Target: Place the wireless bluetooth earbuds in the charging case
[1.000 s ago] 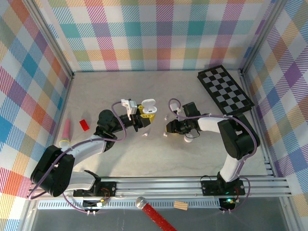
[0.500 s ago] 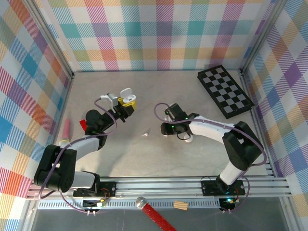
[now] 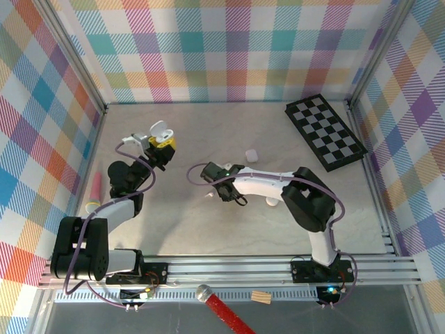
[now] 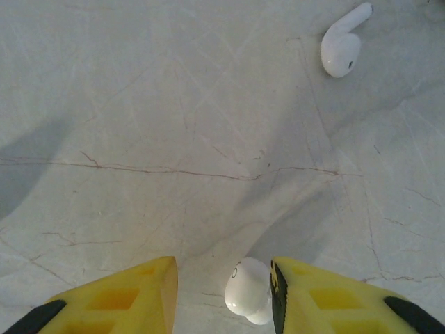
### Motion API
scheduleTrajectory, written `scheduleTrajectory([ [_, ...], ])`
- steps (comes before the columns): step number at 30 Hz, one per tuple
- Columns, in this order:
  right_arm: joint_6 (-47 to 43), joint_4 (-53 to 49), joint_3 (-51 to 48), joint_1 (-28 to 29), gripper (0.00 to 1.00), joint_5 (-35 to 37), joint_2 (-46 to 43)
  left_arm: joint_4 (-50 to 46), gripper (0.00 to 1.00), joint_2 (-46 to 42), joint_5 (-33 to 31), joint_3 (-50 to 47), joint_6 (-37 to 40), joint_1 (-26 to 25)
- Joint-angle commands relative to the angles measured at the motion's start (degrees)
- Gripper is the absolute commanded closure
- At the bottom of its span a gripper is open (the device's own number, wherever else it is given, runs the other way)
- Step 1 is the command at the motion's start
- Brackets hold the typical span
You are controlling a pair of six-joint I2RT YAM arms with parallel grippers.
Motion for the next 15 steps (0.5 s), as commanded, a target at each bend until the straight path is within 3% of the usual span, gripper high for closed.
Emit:
scheduleTrajectory([
  [1, 0.7, -6.2, 3.0, 0.6, 0.60, 5.6, 1.9, 1.8, 0.66, -1.1, 0.6, 0.4, -1.4, 0.5],
  [15, 0.8, -8.7, 4.7, 1.2, 0.68, 4.8, 4.7, 4.2, 0.66, 0.6, 2.2, 0.7, -3.1, 0.5],
])
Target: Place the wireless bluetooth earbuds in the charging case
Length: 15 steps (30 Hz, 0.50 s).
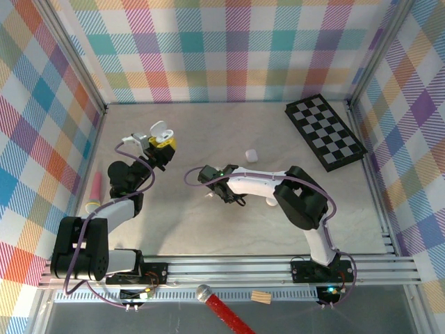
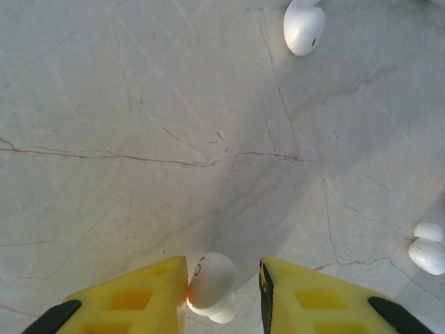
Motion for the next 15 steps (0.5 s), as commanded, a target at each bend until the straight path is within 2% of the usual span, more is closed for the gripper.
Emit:
scheduleTrajectory([
  [1, 0.9, -2.2, 1.8, 0.2, 0.69, -0.1, 1.5, 4.1, 0.66, 0.3, 1.8, 0.6, -1.3, 0.5],
  [15, 0.9, -2.6, 1.8, -0.4, 0.80, -2.7, 1.9, 4.2, 0.66, 0.5, 2.7, 0.7, -1.5, 0.5],
])
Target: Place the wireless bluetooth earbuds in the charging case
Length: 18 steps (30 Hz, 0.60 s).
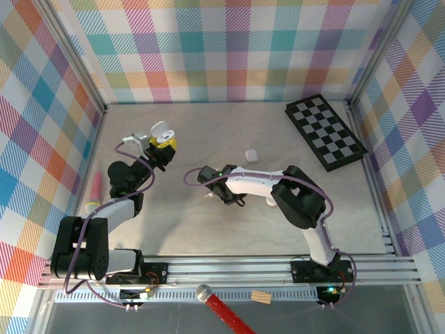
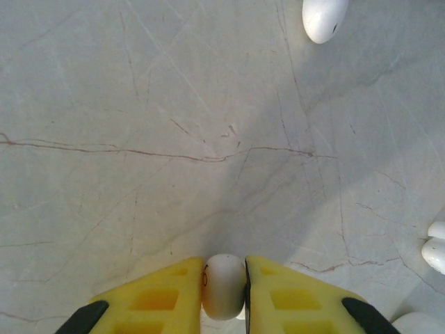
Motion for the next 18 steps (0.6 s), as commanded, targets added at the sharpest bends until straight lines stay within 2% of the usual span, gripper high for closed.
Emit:
scheduleTrajectory([
  [1, 0.7, -1.4, 0.8, -0.4, 0.80, -1.9, 0.4, 3.8, 0.66, 0.4, 1.5, 0.7, -0.6, 0.5],
  [10, 1.5, 5.6, -5.8, -4.2, 0.80, -10.5, -8.9, 2.9, 0.66, 0.6, 2.3, 0.5, 1.4, -1.4],
  [13, 2.1, 8.5, -9.6, -6.1, 0.80, -14.4, -14.3, 1.2, 0.66, 0.7, 2.7, 0.6, 3.6, -3.5],
  [18, 4.2, 15.3, -18.3, -11.2, 0.80, -24.8, -26.0, -3.4, 0.66, 0.9, 3.5, 1.1, 8.4, -8.4],
])
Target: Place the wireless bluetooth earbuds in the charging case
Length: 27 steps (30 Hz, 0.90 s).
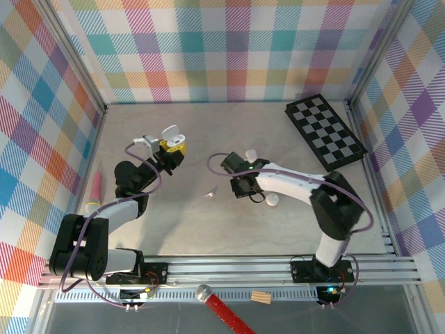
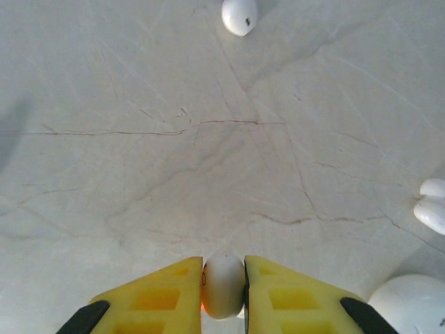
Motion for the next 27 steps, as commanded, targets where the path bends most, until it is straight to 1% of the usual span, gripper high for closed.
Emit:
scheduleTrajectory([
  [1, 3.1, 5.9, -4.8, -3.4, 0.79, -10.3, -7.9, -2.4, 0.66, 0.5, 1.7, 1.3, 5.1, -3.3],
  [5, 5.1, 9.4, -9.8, -8.3, 0.78, -19.3, -16.9, -6.9, 0.66, 0.8, -0.2, 2.2, 10.1, -8.1],
  [9, 7.1, 11.3, -12.6, -12.6, 0.78, -26.5, -24.5, -11.5, 0.66, 2.4, -1.7, 4.6, 14.7, -13.4],
  [14, 10.3, 14.2, -15.1, -17.7, 0.79, -34.7, -31.2, -10.5, 0.66, 5.8, -2.9, 6.3, 16.7, -17.9],
  [17, 12.0, 16.5, -16.5, -20.5, 0.79, -40.2, -33.5, -9.1, 0.66, 8.4, -2.6, 7.2, 17.5, -19.9],
  [20, 14.3, 19.7, -17.7, -22.0, 0.79, -45.0, -35.3, -8.6, 0.66, 10.5, -3.0, 8.1, 19.4, -22.0],
  [27, 20.4, 28.7, -19.3, -23.1, 0.79, -53.1, -36.4, -8.7, 0.66, 13.9, -4.6, 9.8, 22.5, -25.8],
])
